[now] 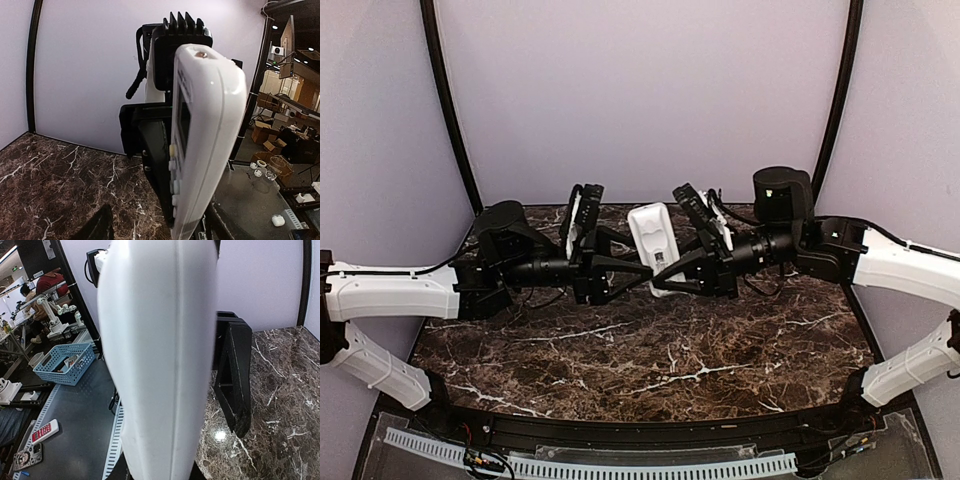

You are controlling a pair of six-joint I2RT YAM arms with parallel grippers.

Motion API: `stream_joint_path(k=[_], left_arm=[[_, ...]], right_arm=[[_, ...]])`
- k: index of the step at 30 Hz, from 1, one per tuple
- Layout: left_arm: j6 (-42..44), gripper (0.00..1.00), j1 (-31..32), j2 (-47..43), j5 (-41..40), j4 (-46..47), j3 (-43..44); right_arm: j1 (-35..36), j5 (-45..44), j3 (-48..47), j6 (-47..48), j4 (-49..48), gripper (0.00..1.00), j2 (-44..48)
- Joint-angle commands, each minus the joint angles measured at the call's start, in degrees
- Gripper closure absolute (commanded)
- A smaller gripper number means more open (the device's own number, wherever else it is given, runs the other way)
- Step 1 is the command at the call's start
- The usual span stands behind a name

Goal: Load the batteries into the remote control
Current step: Pass from the right arm to the left

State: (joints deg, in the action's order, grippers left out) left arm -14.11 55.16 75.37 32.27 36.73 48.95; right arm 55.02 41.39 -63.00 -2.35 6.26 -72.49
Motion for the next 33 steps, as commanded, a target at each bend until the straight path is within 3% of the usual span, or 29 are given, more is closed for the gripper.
stream_joint_path(k=[1, 5, 9, 11, 12, 13, 15, 19, 21, 26, 32, 33], left_arm=[[0.1, 0.42, 0.7, 0.3, -1.2, 3.5, 1.7], [0.0, 0.45, 1.3, 0.8, 0.2, 4.7, 2.5], [0.2, 0.35, 2.3, 1.4, 1.7, 6.6, 2.6], [1.0, 0.37, 2.7, 1.5, 1.1, 5.7, 2.9], [1.4, 0.4, 2.8, 1.5, 0.1, 5.3, 3.1], [1.5, 0.54, 2.9, 1.6, -0.4, 4.4, 3.3], [1.8, 0.72, 2.9, 1.6, -1.2, 3.3, 3.7], [1.9, 0.94, 3.1, 2.1, -1.1, 1.9, 4.2], [2.5, 1.0, 3.4, 2.3, -1.0, 0.6, 4.7], [4.2, 1.0, 3.7, 1.6, -5.3, -4.7, 5.4], [12.4, 1.0, 3.7, -1.2, -23.8, -21.1, 6.8], [15.1, 1.0, 3.8, -1.5, -29.1, -22.7, 6.7]], right_arm=[[0.0, 0.9, -1.6, 0.5, -2.4, 1.0, -0.8], [0.1, 0.5, -1.8, 0.6, -1.9, 1.0, -1.2], [0.1, 0.0, -1.9, 0.6, -1.8, 1.0, -1.2], [0.1, -0.2, -2.0, 0.5, -1.8, 1.0, -1.1], [0.0, -0.2, -2.0, 0.5, -1.8, 1.0, -1.0], [0.1, -0.2, -2.0, 0.6, -1.8, 1.0, -0.9], [0.0, -0.2, -2.0, 0.5, -1.8, 1.0, -0.8], [0.1, -0.3, -2.1, 0.4, -1.7, 1.0, -0.8], [0.1, -0.3, -2.1, 0.3, -1.8, 1.0, -0.9], [0.1, -3.3, -1.9, 0.4, -0.7, 1.0, -0.5], [-2.3, -13.8, 0.1, -0.7, 4.1, 0.32, 3.1], [-3.2, -15.7, 1.0, -1.2, 4.8, 0.25, 4.4]])
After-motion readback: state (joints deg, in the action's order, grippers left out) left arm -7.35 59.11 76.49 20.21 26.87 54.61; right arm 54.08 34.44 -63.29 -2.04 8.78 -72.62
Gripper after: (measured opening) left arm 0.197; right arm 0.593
